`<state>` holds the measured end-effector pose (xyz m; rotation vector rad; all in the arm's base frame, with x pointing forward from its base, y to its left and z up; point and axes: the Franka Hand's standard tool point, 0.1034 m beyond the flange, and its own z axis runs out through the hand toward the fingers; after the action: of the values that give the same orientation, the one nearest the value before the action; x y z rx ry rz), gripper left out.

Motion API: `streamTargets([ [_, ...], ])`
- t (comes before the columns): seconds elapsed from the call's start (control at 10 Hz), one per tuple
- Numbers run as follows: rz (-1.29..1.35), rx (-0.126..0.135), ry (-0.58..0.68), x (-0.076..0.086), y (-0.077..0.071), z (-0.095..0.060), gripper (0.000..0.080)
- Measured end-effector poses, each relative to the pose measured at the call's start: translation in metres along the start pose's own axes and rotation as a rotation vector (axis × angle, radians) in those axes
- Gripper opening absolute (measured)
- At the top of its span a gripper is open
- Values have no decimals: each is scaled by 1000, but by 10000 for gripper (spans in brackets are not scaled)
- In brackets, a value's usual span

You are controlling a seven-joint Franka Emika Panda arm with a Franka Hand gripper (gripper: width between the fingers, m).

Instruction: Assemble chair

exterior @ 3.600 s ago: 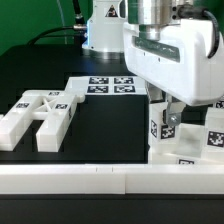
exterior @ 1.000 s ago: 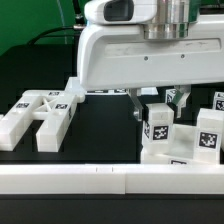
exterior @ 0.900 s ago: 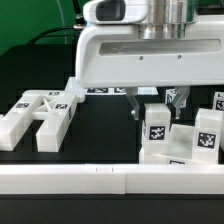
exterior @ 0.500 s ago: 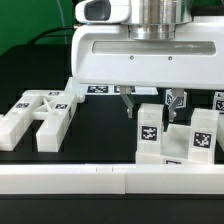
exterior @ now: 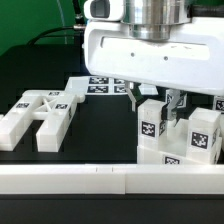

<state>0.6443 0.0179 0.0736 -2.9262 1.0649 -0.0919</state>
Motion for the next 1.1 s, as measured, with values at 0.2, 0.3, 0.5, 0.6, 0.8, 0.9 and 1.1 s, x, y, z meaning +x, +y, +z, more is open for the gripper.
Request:
streamTargets([
  [0.2, -2, -1, -1, 0, 0, 1, 498],
  [0.3, -2, -1, -1, -1, 0, 1, 616],
  [0.5, -8, 2, 0, 0, -1, -2, 639],
  [0.6, -16, 11, 2, -4, -2, -10, 648],
  [0.8, -29, 22, -2, -24, 8, -23, 649],
  [0.9, -33, 21, 2, -28, 12, -20, 649],
  [1.1, -33, 20, 2, -28, 12, -19, 649],
])
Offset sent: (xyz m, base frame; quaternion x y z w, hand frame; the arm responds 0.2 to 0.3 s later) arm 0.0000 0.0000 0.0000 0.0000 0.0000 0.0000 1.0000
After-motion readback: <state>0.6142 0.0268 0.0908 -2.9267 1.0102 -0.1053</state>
